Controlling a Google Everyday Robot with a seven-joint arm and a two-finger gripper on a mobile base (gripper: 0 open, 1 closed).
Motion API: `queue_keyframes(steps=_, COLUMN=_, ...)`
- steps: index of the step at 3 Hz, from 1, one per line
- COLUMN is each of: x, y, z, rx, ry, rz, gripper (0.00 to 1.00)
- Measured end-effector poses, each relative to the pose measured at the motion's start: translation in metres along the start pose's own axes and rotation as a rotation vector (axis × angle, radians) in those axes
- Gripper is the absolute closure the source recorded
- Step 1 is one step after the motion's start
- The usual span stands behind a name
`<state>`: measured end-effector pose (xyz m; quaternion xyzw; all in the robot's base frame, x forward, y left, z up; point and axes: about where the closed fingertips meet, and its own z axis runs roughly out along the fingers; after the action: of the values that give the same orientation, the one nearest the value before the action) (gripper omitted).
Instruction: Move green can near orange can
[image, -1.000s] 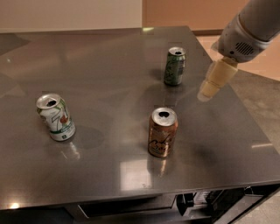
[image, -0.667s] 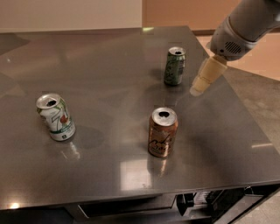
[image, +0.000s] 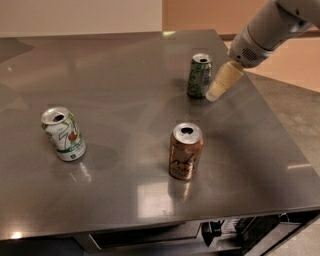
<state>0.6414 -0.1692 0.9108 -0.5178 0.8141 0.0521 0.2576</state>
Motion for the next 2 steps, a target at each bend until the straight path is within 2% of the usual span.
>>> queue_keyframes(steps=2, x=-0.025, y=-0.04, z=0.03, rx=-0.015, ry=-0.079, rz=0.1, gripper=0.0)
